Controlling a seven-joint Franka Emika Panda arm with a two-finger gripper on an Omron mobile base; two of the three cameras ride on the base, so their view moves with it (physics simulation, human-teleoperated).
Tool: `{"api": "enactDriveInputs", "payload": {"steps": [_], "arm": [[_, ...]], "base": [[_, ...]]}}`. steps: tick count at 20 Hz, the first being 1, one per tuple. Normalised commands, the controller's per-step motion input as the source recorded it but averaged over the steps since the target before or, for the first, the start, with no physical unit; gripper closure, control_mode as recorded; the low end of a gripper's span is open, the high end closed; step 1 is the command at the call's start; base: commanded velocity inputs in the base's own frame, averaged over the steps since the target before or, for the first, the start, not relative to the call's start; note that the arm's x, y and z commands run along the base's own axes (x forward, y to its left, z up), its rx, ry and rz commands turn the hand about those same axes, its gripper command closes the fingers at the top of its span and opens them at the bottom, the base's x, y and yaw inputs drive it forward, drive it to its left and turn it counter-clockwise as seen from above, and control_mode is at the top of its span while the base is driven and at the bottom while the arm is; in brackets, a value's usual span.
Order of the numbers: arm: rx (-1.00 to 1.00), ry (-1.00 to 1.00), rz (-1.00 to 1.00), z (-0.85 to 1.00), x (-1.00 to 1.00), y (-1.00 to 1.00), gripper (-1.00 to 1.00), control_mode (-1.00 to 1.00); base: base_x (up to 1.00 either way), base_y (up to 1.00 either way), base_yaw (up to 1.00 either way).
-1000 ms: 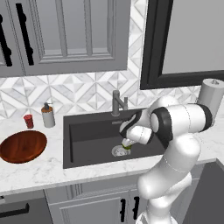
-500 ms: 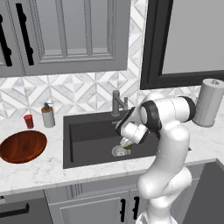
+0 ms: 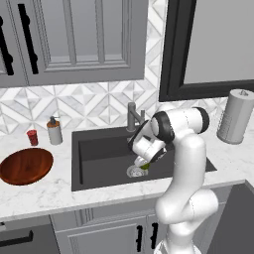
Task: Pick the lime from the sink and place it in the bowl. Then pick the bowl and place it in the microwave. Then close the microwave door and press the start button.
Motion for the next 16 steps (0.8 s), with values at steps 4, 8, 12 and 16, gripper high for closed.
{"api": "enactDriveInputs", "payload": {"steps": [4, 8, 12, 16], "arm": [[0.00, 0.00, 0.00, -0.17, 0.24, 0.00, -1.00, -1.00], [0.00, 0.00, 0.00, -0.17, 0.28, 0.00, -1.00, -1.00], [0.00, 0.01, 0.00, -0.14, 0.29, 0.00, -1.00, -1.00], [0.00, 0.00, 0.00, -0.22, 0.16, 0.00, -1.00, -1.00]], "base": [[0.00, 0.00, 0.00], [0.00, 0.00, 0.00], [0.00, 0.00, 0.00], [0.00, 0.00, 0.00]]}}
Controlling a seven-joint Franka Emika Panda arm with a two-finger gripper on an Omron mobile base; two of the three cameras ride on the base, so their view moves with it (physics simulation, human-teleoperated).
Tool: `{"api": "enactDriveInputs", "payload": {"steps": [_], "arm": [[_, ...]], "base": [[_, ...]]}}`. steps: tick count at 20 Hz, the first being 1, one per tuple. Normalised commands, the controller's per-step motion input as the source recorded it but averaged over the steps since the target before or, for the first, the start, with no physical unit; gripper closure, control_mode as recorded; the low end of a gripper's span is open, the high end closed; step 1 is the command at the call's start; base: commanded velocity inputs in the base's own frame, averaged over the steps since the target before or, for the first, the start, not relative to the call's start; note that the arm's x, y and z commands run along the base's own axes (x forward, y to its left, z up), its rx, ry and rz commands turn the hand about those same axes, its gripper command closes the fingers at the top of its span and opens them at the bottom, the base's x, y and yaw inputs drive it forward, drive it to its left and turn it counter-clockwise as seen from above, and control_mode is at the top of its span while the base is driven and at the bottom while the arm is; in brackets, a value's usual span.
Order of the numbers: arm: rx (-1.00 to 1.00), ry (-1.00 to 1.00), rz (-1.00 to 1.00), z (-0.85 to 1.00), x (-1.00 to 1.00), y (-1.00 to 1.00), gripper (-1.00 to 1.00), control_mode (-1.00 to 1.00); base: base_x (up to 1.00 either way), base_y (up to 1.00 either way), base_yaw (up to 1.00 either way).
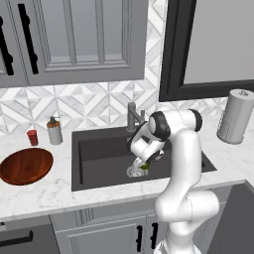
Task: Pick the lime from the sink and place it in the bowl. Then pick the bowl and place it in the microwave. Then close the microwave door and press the start button.
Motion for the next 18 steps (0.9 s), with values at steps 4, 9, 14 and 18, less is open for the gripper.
{"api": "enactDriveInputs", "payload": {"steps": [4, 9, 14, 18], "arm": [[0.00, 0.00, 0.00, -0.38, 0.13, 0.00, 1.00, -1.00], [0.00, 0.00, 0.00, -0.38, 0.04, 0.00, 1.00, -1.00], [0.00, 0.00, 0.00, -0.14, -0.10, -0.02, 1.00, -1.00], [0.02, -0.02, 0.00, 0.34, -0.35, -0.26, 1.00, -1.00]], "base": [[0.00, 0.00, 0.00], [0.00, 0.00, 0.00], [0.00, 0.00, 0.00], [0.00, 0.00, 0.00]]}}
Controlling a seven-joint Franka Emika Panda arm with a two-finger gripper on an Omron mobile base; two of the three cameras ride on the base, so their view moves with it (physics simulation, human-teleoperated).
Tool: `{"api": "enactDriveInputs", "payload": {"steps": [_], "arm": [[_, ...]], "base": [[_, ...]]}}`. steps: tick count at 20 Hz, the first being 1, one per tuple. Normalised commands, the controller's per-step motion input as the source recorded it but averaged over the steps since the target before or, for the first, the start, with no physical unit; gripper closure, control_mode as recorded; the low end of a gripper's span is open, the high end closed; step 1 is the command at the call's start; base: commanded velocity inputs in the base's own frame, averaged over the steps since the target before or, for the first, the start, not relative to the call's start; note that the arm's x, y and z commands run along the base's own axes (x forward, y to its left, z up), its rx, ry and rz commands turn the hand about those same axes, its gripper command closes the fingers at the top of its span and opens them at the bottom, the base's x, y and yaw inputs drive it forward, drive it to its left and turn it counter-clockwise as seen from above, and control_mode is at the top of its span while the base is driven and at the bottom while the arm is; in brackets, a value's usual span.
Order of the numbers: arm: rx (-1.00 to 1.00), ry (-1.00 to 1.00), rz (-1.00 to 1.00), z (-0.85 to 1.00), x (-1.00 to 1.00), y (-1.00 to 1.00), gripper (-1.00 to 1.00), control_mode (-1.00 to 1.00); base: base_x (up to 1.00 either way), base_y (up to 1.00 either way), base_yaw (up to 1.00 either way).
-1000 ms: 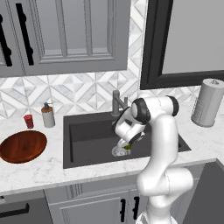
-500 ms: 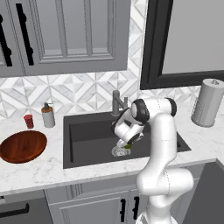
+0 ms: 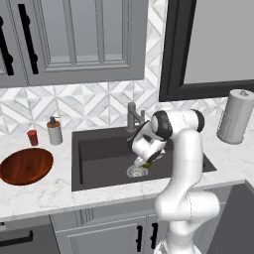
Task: Pick the lime from the sink and place it in the bowl. Then pick the bowl and place it in the microwave. Then close the microwave door and press the start button.
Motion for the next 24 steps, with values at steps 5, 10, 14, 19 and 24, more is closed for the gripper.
{"api": "enactDriveInputs", "payload": {"steps": [5, 10, 14, 19, 24], "arm": [[0.05, -0.03, -0.01, 0.64, -0.29, -0.39, 1.00, -1.00], [0.07, -0.06, -0.01, 0.84, -0.35, -0.49, 1.00, -1.00], [0.06, -0.11, -0.01, 1.00, -0.52, -0.44, 1.00, -1.00], [0.03, -0.10, -0.04, 1.00, -0.63, -0.34, 1.00, -1.00], [0.00, -0.08, -0.01, 1.00, -0.70, -0.03, 1.00, -1.00]], "base": [[0.00, 0.00, 0.00], [0.00, 0.00, 0.00], [0.00, 0.00, 0.00], [0.00, 0.00, 0.00], [0.00, 0.00, 0.00]]}}
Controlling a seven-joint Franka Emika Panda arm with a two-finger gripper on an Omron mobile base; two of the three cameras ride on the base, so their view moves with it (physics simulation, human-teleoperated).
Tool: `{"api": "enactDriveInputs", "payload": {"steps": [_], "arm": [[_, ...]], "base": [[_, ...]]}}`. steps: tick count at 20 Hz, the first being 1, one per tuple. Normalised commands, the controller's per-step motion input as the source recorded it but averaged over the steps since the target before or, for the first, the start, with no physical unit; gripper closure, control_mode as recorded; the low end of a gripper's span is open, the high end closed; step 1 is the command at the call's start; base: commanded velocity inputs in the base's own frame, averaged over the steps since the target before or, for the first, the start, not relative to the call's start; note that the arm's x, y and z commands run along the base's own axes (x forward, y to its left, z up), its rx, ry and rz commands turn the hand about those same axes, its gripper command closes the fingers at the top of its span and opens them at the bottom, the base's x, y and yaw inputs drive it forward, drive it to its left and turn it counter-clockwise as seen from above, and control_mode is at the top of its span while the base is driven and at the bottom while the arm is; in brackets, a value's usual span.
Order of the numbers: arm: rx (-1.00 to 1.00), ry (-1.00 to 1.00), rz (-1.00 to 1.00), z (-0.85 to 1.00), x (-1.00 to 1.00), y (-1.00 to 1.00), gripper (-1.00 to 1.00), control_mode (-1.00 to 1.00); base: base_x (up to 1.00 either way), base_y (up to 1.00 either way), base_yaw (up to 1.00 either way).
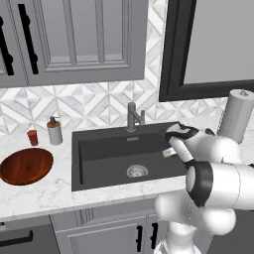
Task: Pick the lime from the sink and place it in the bowl. Then pick the bowl and place it in the microwave. Then close the microwave door and press the start button.
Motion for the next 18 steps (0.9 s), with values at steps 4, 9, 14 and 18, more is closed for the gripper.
{"api": "enactDriveInputs", "payload": {"steps": [4, 9, 14, 18], "arm": [[0.05, 0.00, -0.01, 1.00, -0.64, 0.01, 1.00, -1.00], [0.09, 0.07, 0.00, 1.00, -0.48, 0.00, 1.00, -1.00], [0.08, 0.14, -0.03, 1.00, -0.44, 0.01, 1.00, -1.00], [0.00, 0.06, -0.18, 0.69, -0.44, 0.04, 1.00, -1.00]], "base": [[0.00, 0.00, 0.00], [0.00, 0.00, 0.00], [0.00, 0.00, 0.00], [0.00, 0.00, 0.00]]}}
